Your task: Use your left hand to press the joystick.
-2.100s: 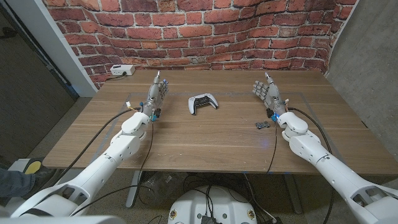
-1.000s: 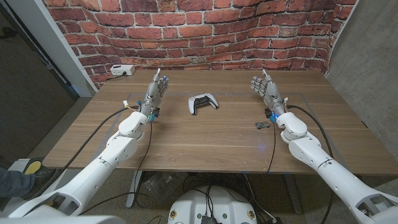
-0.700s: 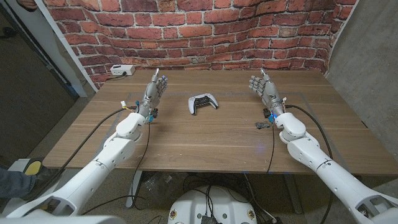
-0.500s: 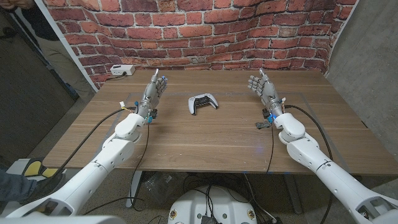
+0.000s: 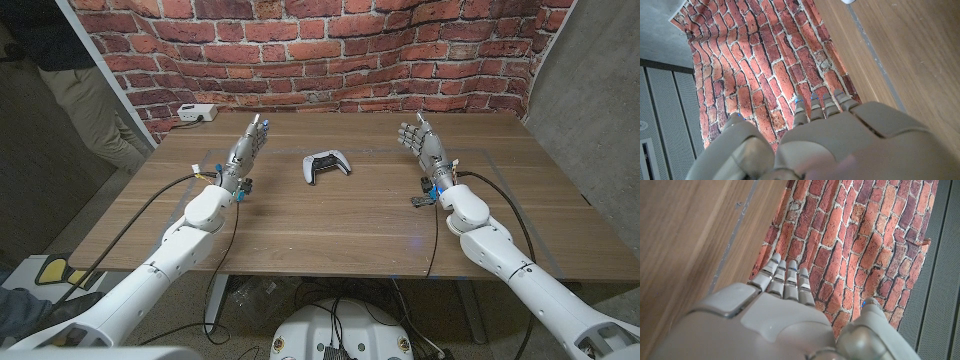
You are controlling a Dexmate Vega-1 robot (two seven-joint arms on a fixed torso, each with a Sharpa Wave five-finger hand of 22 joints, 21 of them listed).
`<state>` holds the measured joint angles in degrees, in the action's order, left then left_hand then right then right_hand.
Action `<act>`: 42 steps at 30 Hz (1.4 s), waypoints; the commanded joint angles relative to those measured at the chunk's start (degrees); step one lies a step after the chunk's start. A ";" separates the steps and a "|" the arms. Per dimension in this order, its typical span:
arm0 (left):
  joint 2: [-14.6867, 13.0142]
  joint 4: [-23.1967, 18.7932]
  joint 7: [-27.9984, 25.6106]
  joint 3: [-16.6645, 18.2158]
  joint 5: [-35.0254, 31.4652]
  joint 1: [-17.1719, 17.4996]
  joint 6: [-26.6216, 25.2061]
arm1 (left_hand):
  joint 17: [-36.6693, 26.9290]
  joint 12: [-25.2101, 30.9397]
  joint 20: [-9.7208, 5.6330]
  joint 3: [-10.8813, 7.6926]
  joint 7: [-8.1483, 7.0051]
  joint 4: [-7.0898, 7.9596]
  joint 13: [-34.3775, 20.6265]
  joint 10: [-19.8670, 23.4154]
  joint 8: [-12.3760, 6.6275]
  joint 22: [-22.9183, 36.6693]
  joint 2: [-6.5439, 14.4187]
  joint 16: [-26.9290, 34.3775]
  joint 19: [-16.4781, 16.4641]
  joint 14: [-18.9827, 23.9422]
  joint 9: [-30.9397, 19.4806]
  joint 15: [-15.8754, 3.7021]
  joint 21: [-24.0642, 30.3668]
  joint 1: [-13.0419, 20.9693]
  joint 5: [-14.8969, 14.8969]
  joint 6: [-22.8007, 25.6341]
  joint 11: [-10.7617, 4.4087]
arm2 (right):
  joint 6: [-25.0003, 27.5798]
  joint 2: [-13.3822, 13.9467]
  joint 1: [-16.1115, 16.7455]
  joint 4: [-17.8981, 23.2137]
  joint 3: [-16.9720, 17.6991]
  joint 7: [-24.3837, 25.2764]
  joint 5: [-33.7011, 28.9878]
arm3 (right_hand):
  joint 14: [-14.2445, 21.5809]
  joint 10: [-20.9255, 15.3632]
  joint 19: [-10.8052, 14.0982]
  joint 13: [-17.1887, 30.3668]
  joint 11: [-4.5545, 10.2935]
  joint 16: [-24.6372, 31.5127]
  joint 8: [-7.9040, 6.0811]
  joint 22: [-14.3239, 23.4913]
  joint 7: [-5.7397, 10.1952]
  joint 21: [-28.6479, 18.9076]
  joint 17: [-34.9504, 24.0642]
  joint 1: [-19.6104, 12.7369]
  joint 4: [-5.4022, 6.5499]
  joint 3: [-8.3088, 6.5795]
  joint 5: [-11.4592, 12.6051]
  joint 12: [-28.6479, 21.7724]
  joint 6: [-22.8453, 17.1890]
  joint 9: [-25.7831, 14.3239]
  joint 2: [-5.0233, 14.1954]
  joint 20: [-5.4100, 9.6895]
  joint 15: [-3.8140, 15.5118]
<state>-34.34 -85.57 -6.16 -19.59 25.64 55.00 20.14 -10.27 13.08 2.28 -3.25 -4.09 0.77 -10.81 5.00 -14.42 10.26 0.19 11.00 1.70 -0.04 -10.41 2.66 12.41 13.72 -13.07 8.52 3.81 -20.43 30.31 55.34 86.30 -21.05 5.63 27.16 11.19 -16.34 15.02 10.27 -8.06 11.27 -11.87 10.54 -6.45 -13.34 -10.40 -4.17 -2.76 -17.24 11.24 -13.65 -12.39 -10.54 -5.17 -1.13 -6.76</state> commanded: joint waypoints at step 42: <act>-4.32 -11.34 -17.54 -9.73 -43.39 -5.99 -14.73 | -0.26 -0.01 -0.63 0.11 3.49 -0.71 -0.07 2.94 0.69 0.18 0.56 0.33 0.17 2.28 -0.17 -1.32 -0.47 1.27 0.01 2.67 -1.12 | -0.43 0.43 2.99 3.12 1.24 3.89 -0.94 | -0.19 0.76 -0.28 0.29 -0.23 -0.45 -0.26 0.17 0.60 0.64 -0.17 -0.69 -0.61 0.13 0.33 0.80 -2.04 -0.25 0.74 -0.16 -0.13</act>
<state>-36.44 -89.84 -21.88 -26.06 -9.30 50.42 12.98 -10.26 13.09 2.13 -3.26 -0.60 0.30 -10.80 7.51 -13.70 10.26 0.27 11.00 1.55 1.84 -10.40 1.44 12.07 14.84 -13.07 10.56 2.53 -19.68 30.69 58.18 89.80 -20.22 9.99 25.60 11.19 -15.92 14.79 10.27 -8.06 11.00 -12.10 10.53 -6.15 -12.81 -10.41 -4.47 -3.00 -16.99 11.24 -12.92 -14.13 -10.53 -4.87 -1.35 -6.76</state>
